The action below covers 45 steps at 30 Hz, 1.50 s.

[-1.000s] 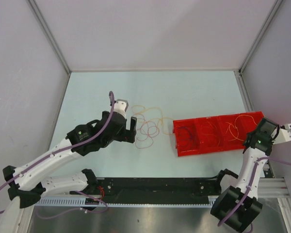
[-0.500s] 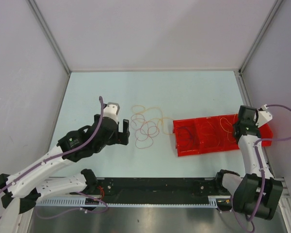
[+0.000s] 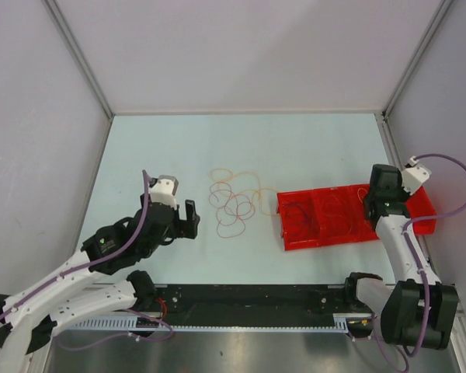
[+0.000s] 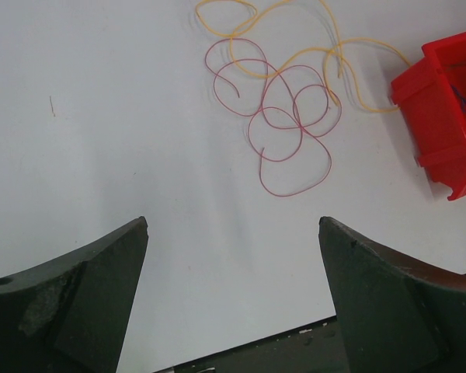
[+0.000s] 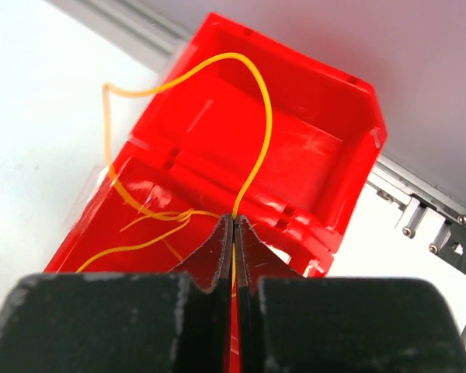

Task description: Untangle the cables

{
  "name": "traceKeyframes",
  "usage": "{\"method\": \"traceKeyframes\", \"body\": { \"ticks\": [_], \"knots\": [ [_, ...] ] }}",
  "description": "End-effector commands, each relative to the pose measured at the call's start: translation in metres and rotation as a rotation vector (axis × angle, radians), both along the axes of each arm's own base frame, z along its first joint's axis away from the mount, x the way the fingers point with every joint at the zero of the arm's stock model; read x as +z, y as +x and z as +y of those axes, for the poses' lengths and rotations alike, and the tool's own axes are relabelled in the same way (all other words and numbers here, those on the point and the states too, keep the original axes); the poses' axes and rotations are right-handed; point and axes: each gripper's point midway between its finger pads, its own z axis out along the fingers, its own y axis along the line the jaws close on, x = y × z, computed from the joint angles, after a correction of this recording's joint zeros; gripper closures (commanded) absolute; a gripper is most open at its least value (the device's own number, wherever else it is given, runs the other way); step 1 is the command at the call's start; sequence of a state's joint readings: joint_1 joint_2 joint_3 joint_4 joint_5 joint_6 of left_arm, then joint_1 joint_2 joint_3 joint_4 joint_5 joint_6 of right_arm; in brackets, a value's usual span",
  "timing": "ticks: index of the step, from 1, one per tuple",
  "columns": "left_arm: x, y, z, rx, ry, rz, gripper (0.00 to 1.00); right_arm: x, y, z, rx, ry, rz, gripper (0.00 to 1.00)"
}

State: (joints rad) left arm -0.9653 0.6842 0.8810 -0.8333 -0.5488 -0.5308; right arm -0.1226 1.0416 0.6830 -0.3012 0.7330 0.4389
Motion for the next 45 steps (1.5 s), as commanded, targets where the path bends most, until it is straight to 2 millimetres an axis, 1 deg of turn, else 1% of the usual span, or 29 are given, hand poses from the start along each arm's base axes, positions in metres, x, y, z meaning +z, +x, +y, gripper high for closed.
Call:
{"method": "traceKeyframes", "body": {
  "ticks": [1,3,4,5,6,9,12,14,16,18,20,22,25,26,28,29,30,32,36,40,42,45],
  "knots": [
    [-0.003,0.003,0.005,0.033,-0.037,-0.035,0.04,0.018,0.008,0.005,-0.004,-0.085,-0.004,1.00],
    [0.002,0.001,0.007,0.032,-0.065,-0.047,0.04,0.012,0.011,0.013,0.022,-0.104,0.033,1.00],
    [0.004,0.000,0.008,0.034,-0.073,-0.056,0.04,0.014,0.012,0.014,0.018,-0.132,0.039,1.00],
    [0.005,0.001,0.010,0.038,-0.073,-0.062,0.04,0.011,0.016,0.022,0.043,-0.150,0.058,1.00],
    [0.007,0.001,0.012,0.046,-0.083,-0.074,0.04,0.011,0.017,0.025,0.056,-0.166,0.071,1.00],
    [0.010,-0.001,0.012,0.040,-0.105,-0.088,0.04,0.010,0.016,0.027,0.041,-0.221,0.113,1.00],
    [0.012,-0.001,0.013,0.037,-0.112,-0.098,0.04,0.016,0.003,0.014,-0.060,-0.294,0.147,1.00],
    [0.013,-0.001,0.012,0.029,-0.117,-0.103,0.04,0.025,0.001,0.008,-0.094,-0.326,0.153,1.00],
    [0.013,-0.001,0.011,0.021,-0.114,-0.106,0.04,0.033,-0.005,-0.003,-0.152,-0.349,0.167,1.00],
    [0.013,-0.001,0.010,0.016,-0.111,-0.106,0.04,0.035,-0.008,-0.012,-0.185,-0.341,0.167,1.00],
    [0.014,0.000,0.009,0.013,-0.109,-0.108,0.04,0.032,-0.012,-0.025,-0.217,-0.314,0.171,1.00],
    [0.014,0.000,0.009,0.009,-0.110,-0.109,0.04,0.026,-0.011,-0.026,-0.209,-0.308,0.190,1.00],
    [0.015,-0.001,0.009,0.008,-0.115,-0.115,0.04,0.028,-0.012,-0.025,-0.222,-0.366,0.233,1.00],
    [0.016,-0.001,0.009,0.008,-0.118,-0.117,0.04,0.023,-0.005,-0.013,-0.181,-0.384,0.253,1.00],
    [0.017,-0.001,0.009,0.006,-0.123,-0.120,0.04,0.020,-0.001,-0.007,-0.164,-0.406,0.273,1.00],
    [0.017,-0.001,0.009,0.006,-0.122,-0.119,0.04,0.014,0.004,0.001,-0.142,-0.425,0.296,1.00],
    [0.018,-0.001,0.010,0.008,-0.126,-0.123,0.04,0.013,0.003,0.001,-0.151,-0.445,0.306,1.00],
    [0.017,-0.002,0.010,0.006,-0.127,-0.123,0.03,0.002,0.006,0.002,-0.149,-0.468,0.354,1.00],
    [0.018,-0.002,0.011,0.007,-0.132,-0.125,0.04,-0.010,0.006,-0.001,-0.188,-0.546,0.434,1.00],
    [0.017,-0.002,0.010,0.005,-0.127,-0.122,0.03,-0.012,0.007,-0.006,-0.226,-0.619,0.501,1.00],
    [0.017,-0.002,0.010,0.003,-0.126,-0.122,0.03,-0.017,0.015,-0.004,-0.195,-0.584,0.482,1.00],
    [0.017,-0.001,0.010,0.005,-0.124,-0.123,0.03,-0.024,0.021,0.007,-0.127,-0.550,0.468,1.00]
  ]
}}
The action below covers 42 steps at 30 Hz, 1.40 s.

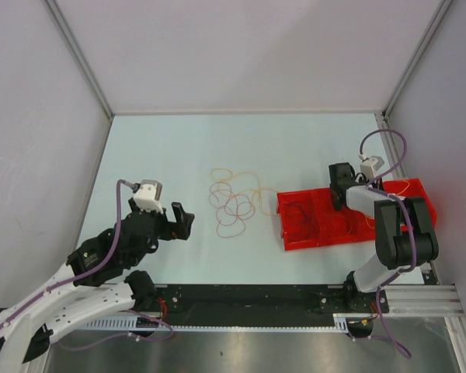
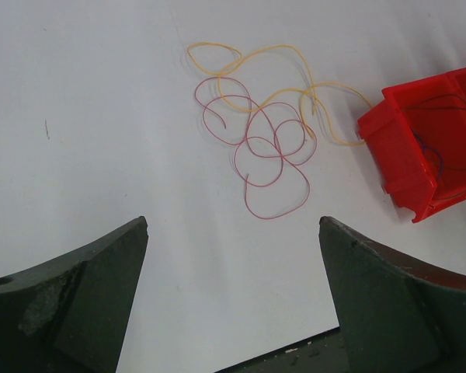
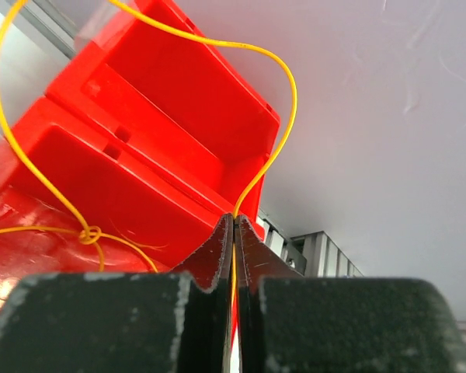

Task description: Untangle the cables

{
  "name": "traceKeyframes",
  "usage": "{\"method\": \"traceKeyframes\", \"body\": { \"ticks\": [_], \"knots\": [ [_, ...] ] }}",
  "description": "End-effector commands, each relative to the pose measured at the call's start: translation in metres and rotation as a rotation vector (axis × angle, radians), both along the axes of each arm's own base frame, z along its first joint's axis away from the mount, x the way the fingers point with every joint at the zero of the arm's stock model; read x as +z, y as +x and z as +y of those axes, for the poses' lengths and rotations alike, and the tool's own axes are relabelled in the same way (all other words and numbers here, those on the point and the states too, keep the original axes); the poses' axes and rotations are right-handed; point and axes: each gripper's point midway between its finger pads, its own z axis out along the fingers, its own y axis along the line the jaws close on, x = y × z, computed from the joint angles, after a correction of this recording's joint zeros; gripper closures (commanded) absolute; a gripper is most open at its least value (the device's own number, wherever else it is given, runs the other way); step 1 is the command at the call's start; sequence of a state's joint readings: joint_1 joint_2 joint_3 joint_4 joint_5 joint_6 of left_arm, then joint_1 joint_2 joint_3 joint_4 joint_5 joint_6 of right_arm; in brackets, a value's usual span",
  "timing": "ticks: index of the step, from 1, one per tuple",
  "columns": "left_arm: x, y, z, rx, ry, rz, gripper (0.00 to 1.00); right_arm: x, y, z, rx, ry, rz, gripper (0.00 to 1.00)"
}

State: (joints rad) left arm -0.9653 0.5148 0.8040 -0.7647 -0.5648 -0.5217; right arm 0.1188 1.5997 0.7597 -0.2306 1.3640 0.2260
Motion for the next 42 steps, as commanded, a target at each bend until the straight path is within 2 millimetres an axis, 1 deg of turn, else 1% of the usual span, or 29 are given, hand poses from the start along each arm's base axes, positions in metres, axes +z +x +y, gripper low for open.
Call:
{"method": "traceKeyframes", "body": {
  "ticks": [1,2,3,4,5,7,8,10,12,13,14,15,17,19,20,21,22,23,24,26,28,31,33,36,37,38,39,41,42],
  "knots": [
    [0.004,0.004,-0.002,-0.002,-0.002,-0.022,0.03,0.014,0.018,0.014,0.037,0.024,-0.121,1.00],
    [0.004,0.004,-0.002,-0.001,-0.001,-0.022,0.03,0.005,0.022,0.020,0.070,0.092,-0.131,1.00],
    [0.004,0.004,-0.001,0.001,0.000,-0.022,0.03,-0.001,0.019,0.024,0.089,0.124,-0.102,1.00],
    [0.004,0.004,-0.001,0.001,-0.003,-0.024,0.03,-0.002,0.020,0.031,0.113,0.161,-0.113,1.00],
    [0.004,0.004,-0.001,0.004,-0.002,-0.025,0.03,-0.012,0.018,0.038,0.147,0.207,-0.091,1.00],
    [0.005,0.004,0.000,0.006,-0.004,-0.026,0.03,-0.018,0.018,0.044,0.189,0.249,-0.082,1.00],
    [0.005,0.004,0.000,0.007,-0.007,-0.028,0.03,-0.025,0.017,0.050,0.222,0.305,-0.077,1.00],
    [0.005,0.004,0.001,0.008,-0.006,-0.028,0.03,-0.028,0.017,0.056,0.255,0.349,-0.076,1.00],
    [0.005,0.004,0.001,0.010,-0.005,-0.028,0.03,-0.029,0.020,0.066,0.312,0.429,-0.093,1.00],
    [0.006,0.004,0.001,0.008,-0.007,-0.030,0.03,-0.028,0.021,0.069,0.332,0.453,-0.101,1.00],
    [0.005,0.004,0.001,0.010,-0.005,-0.030,0.03,-0.023,0.022,0.074,0.364,0.492,-0.131,1.00],
    [0.005,0.004,0.001,0.010,-0.005,-0.030,0.03,-0.024,0.021,0.075,0.373,0.512,-0.132,1.00],
    [0.005,0.004,0.001,0.012,-0.006,-0.030,0.03,-0.023,0.024,0.081,0.418,0.566,-0.153,1.00],
    [0.005,0.005,0.001,0.014,-0.003,-0.029,0.03,-0.020,0.024,0.077,0.422,0.598,-0.174,1.00],
    [0.004,0.004,0.001,0.014,0.001,-0.026,0.03,-0.023,0.026,0.082,0.446,0.650,-0.175,1.00],
    [0.004,0.005,0.002,0.018,0.001,-0.026,0.03,-0.021,0.026,0.077,0.435,0.673,-0.199,1.00],
    [0.004,0.005,0.002,0.019,0.006,-0.024,0.03,-0.025,0.028,0.083,0.457,0.731,-0.203,1.00],
    [0.004,0.005,0.002,0.024,0.006,-0.024,0.03,-0.026,0.027,0.084,0.461,0.755,-0.208,1.00],
    [0.003,0.005,0.002,0.024,0.007,-0.023,0.03,-0.029,0.026,0.078,0.441,0.769,-0.214,1.00],
    [0.004,0.005,0.003,0.029,0.006,-0.023,0.03,-0.032,0.024,0.075,0.420,0.781,-0.211,1.00],
    [0.003,0.006,0.004,0.032,0.007,-0.024,0.03,-0.040,0.018,0.058,0.340,0.797,-0.224,1.00],
    [0.003,0.006,0.003,0.032,0.008,-0.023,0.03,-0.048,0.015,0.051,0.287,0.873,-0.262,1.00],
    [0.002,0.007,0.003,0.033,0.016,-0.019,0.03,-0.050,0.016,0.050,0.276,0.902,-0.281,1.00],
    [0.001,0.007,0.003,0.032,0.021,-0.015,0.03,-0.062,0.009,0.037,0.200,0.917,-0.280,1.00],
    [0.001,0.007,0.002,0.032,0.021,-0.015,0.03,-0.068,0.009,0.041,0.204,0.965,-0.275,1.00],
    [0.002,0.007,0.002,0.030,0.017,-0.017,0.03,-0.075,0.005,0.035,0.174,0.989,-0.274,1.00],
    [0.001,0.007,0.002,0.030,0.018,-0.018,0.03,-0.078,0.006,0.039,0.181,1.024,-0.272,1.00],
    [0.001,0.007,0.002,0.028,0.020,-0.017,0.03,-0.083,0.005,0.038,0.171,1.043,-0.262,1.00],
    [0.000,0.007,0.001,0.028,0.024,-0.014,0.03,-0.082,0.006,0.038,0.177,1.046,-0.266,1.00]
  ]
}}
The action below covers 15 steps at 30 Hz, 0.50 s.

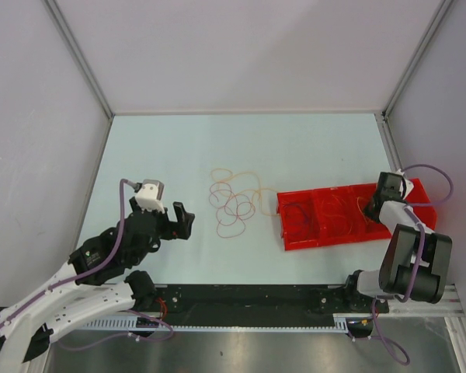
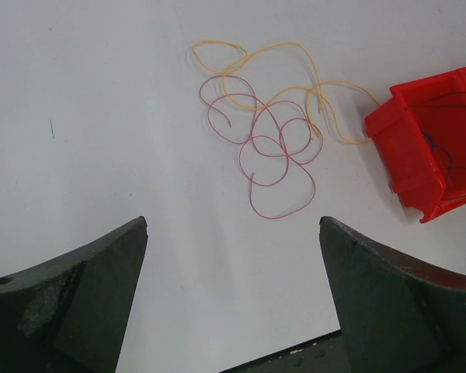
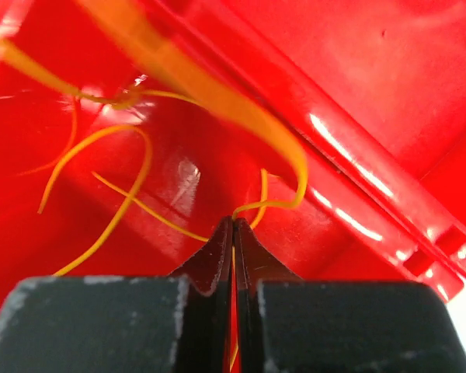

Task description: Untangle the cables

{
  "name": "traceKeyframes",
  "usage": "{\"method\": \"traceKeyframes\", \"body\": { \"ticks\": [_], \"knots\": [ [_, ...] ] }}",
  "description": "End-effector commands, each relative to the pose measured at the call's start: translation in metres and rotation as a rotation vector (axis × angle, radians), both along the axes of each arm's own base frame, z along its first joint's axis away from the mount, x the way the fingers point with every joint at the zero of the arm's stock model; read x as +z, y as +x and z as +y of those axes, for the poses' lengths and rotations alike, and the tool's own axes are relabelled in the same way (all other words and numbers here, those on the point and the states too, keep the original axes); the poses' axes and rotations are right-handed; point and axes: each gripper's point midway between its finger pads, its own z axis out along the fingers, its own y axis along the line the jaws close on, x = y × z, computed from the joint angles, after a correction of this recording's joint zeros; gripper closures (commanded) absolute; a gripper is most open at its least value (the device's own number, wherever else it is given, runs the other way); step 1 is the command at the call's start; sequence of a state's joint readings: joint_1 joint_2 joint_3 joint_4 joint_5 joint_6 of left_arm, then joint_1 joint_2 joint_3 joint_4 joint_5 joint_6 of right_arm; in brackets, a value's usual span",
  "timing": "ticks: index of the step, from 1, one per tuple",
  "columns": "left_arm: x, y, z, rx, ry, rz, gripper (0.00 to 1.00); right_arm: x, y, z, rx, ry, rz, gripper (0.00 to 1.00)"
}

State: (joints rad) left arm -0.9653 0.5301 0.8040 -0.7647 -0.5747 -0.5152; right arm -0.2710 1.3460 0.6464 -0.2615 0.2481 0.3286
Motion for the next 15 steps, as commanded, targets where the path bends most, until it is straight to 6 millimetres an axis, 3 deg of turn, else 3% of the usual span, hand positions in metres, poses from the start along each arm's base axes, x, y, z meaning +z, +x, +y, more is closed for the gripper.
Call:
{"method": "traceKeyframes", "body": {
  "ticks": [1,3,10,15],
  "knots": [
    [0.002,0.005,0.001,0.020,0.005,-0.015,0.03,-0.005,0.006,0.010,0.032,0.097,-0.021,0.99],
    [0.002,0.005,0.001,0.021,0.010,-0.013,0.03,0.004,0.010,0.013,0.064,0.102,-0.036,0.94],
    [0.004,0.005,0.001,0.018,0.003,-0.021,0.03,0.048,0.015,0.009,0.070,0.072,-0.083,0.52],
    [0.000,0.008,-0.002,0.018,0.024,-0.008,0.03,0.073,0.015,0.011,0.079,0.060,-0.133,0.33]
  ]
}}
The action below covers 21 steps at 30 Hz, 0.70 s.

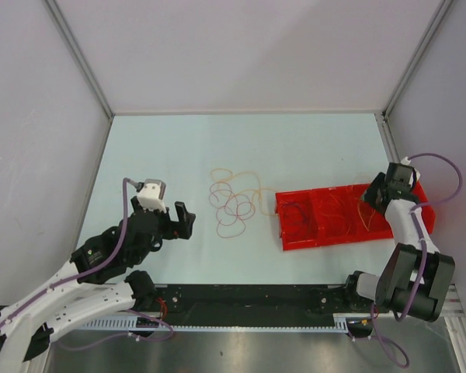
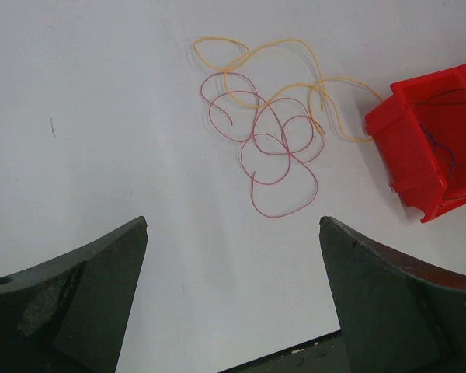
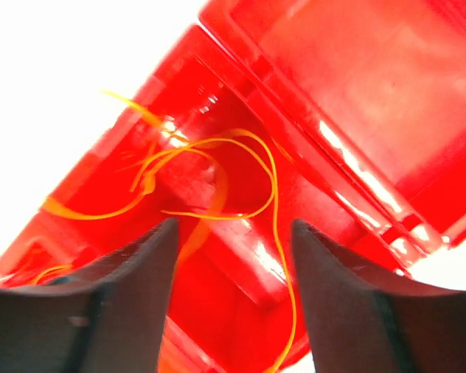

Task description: Untangle the cables

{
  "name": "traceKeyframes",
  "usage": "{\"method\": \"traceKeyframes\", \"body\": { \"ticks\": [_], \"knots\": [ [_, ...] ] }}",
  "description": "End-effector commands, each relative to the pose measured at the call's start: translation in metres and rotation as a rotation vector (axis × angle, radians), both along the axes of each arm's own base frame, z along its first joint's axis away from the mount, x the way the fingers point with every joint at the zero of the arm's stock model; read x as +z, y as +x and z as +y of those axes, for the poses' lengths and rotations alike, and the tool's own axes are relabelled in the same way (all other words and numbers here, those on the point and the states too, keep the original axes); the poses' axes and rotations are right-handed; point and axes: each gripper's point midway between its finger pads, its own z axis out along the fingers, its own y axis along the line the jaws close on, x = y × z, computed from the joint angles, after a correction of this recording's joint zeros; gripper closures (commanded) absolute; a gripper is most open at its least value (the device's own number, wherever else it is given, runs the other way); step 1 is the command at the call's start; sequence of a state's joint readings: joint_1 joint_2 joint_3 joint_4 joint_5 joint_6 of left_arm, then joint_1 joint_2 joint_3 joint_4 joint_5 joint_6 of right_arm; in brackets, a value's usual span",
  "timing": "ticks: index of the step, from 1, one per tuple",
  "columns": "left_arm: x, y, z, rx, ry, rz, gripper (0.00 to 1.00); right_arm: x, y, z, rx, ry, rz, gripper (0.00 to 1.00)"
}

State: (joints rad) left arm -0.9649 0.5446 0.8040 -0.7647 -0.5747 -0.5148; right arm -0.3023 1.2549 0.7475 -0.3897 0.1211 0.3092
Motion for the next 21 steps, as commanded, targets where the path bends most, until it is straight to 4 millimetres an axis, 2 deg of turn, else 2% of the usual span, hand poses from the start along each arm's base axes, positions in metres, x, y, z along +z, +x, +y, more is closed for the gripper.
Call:
{"method": "traceKeyframes", "body": {
  "ticks": [1,5,8,13,17,18,21],
  "knots": [
    [0.002,0.007,0.000,0.020,0.018,-0.015,0.03,0.033,0.002,0.002,0.015,-0.010,-0.057,0.31],
    [-0.002,0.010,-0.003,0.023,0.040,0.000,0.03,0.045,0.002,0.003,0.028,-0.013,-0.066,0.30],
    [-0.008,0.014,-0.008,0.031,0.065,0.020,0.03,0.064,0.006,-0.003,0.013,-0.034,-0.096,0.29],
    [-0.012,0.024,-0.023,0.049,0.053,0.044,0.03,0.090,0.018,0.011,-0.019,0.076,-0.189,0.28],
    [-0.014,0.035,-0.038,0.059,0.056,0.055,0.03,0.109,0.027,0.046,-0.024,0.299,-0.292,0.26],
    [-0.019,0.039,-0.042,0.062,0.071,0.066,0.03,0.112,0.028,0.055,-0.027,0.338,-0.306,0.26],
    [-0.026,0.049,-0.050,0.079,0.046,0.077,0.02,0.132,0.033,0.079,0.051,0.338,-0.371,0.25]
  ]
}}
